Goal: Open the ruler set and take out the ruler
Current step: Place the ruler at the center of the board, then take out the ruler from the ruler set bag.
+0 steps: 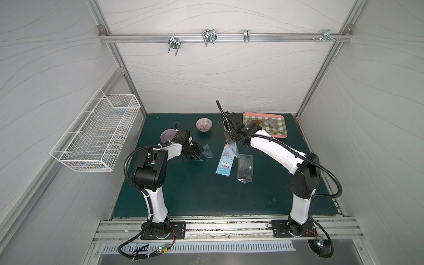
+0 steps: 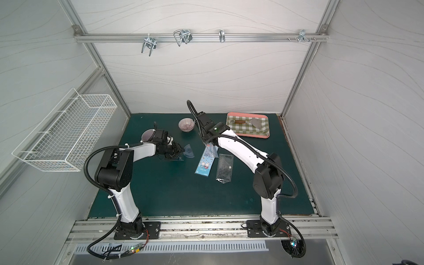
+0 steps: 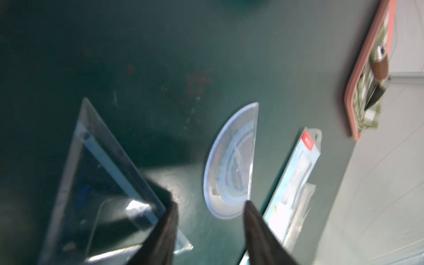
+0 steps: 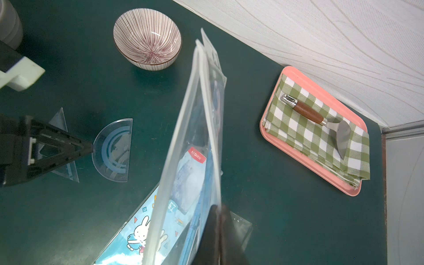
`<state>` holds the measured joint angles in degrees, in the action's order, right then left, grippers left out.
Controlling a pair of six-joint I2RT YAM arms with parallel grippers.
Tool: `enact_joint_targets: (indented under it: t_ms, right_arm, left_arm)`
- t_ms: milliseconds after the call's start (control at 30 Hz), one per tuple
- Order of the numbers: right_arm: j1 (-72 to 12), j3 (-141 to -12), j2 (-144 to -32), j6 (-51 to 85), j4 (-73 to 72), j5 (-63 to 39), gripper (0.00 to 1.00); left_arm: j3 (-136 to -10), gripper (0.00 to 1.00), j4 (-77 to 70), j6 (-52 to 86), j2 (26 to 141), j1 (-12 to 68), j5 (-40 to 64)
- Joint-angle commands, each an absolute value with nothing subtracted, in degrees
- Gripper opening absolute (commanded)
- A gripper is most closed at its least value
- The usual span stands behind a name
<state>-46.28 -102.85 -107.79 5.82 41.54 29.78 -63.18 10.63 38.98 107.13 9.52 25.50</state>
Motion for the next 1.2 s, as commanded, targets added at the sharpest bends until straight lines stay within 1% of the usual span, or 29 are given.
enact_joint_targets:
  t_ms: [0,300,467,667,800,867,1033,1167]
  right_arm:
    - [-46.7,-104.8,-108.3,5.2,43.0,28.9,0.00]
    - [-46.7,-105.1,-109.1,5.0,42.1,19.5,0.00]
    - [-47.1,-105.7,-109.9,5.3,41.4,19.0,0.00]
    - [-48.1,-107.5,-111.3,5.4,41.6,20.6,0.00]
    - [-48.5,-108.5,-112.0,5.5,41.7,21.0,0.00]
    - [-48.7,-109.0,-112.2,5.7,42.1,21.2,0.00]
    - [-49.0,-109.3,-112.5,5.6,42.1,22.2,0.00]
    - [-49.2,-109.6,-112.7,5.6,41.9,22.7,0.00]
  left_arm:
    - [-63.5,0.62,10.9,38.1,101.8,9.4,24.3]
    - [-57.6,0.63,4.4,44.8,87.2,9.6,30.5]
    - [-55.2,0.60,0.3,49.5,81.0,10.7,32.7]
    - [-54.2,0.54,-5.2,55.7,78.6,15.0,33.7]
    - [-54.9,0.49,-8.1,58.6,79.4,18.2,34.2]
    - [-54.7,0.45,-8.9,60.0,80.0,19.3,34.4]
    - [-52.7,0.28,-13.2,63.8,80.9,21.4,34.6]
    - [-52.9,0.19,-12.7,64.7,81.3,22.4,34.5]
